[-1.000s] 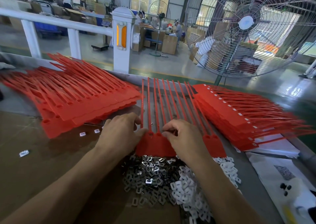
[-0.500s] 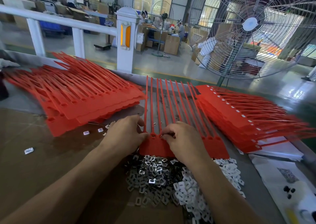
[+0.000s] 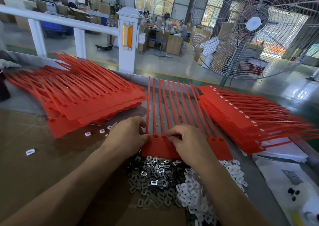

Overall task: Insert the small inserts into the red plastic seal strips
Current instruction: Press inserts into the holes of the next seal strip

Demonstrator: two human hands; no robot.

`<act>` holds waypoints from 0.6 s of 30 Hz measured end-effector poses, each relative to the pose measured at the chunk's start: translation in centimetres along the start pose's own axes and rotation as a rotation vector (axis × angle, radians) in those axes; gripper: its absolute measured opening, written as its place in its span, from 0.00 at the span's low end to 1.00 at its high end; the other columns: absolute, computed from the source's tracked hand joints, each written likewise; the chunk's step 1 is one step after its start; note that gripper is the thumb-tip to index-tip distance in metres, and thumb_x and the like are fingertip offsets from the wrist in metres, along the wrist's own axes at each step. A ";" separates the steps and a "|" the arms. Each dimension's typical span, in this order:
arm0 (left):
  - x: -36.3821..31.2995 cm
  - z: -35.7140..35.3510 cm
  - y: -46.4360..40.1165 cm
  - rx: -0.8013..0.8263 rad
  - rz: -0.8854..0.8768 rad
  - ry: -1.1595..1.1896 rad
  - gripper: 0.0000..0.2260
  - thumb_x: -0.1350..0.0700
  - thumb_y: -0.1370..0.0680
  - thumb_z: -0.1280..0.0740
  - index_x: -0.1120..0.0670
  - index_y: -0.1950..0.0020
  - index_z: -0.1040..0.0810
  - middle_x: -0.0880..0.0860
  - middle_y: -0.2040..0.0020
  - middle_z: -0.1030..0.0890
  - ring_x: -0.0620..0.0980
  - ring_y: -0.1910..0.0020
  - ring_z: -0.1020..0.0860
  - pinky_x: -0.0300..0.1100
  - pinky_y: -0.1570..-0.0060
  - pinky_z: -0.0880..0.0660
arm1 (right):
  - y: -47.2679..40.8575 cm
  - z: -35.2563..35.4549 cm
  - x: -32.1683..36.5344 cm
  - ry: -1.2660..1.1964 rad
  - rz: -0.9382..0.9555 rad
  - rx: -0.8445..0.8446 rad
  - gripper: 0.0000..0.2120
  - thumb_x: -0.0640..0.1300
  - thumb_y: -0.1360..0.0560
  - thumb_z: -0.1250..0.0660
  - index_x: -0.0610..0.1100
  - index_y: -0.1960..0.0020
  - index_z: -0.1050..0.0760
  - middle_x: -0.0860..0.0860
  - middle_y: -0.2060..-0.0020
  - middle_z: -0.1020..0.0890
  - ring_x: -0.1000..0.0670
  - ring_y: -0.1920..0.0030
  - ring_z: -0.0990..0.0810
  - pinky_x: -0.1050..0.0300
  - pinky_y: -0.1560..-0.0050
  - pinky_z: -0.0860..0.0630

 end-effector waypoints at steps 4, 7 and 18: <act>-0.1 0.1 0.0 -0.003 -0.005 -0.017 0.17 0.44 0.25 0.26 0.46 0.38 0.21 0.44 0.51 0.17 0.48 0.48 0.20 0.52 0.40 0.24 | 0.1 -0.4 0.4 0.097 0.020 0.045 0.10 0.44 0.18 0.32 0.55 0.43 0.15 0.57 0.47 0.19 0.55 0.46 0.22 0.52 0.39 0.23; 0.1 0.0 0.0 0.009 0.007 0.015 0.17 0.44 0.26 0.25 0.46 0.39 0.20 0.44 0.52 0.18 0.47 0.50 0.19 0.51 0.43 0.23 | 0.4 0.0 0.6 0.055 0.033 0.042 0.08 0.45 0.19 0.31 0.55 0.44 0.15 0.59 0.48 0.20 0.57 0.47 0.22 0.55 0.41 0.23; 0.1 -0.1 -0.2 0.003 0.011 0.044 0.16 0.45 0.25 0.25 0.46 0.40 0.20 0.43 0.55 0.18 0.45 0.53 0.19 0.49 0.46 0.21 | 2.7 -1.3 3.7 -0.073 0.212 0.310 0.06 0.51 0.23 0.25 0.56 0.47 0.15 0.60 0.52 0.20 0.60 0.49 0.21 0.53 0.43 0.22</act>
Point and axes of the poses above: each hand's wrist, its own y-axis away from the middle knuckle, its own z-axis out of the back of the hand, x = y × z, the point moved 9 cm from there along -y, towards the middle knuckle
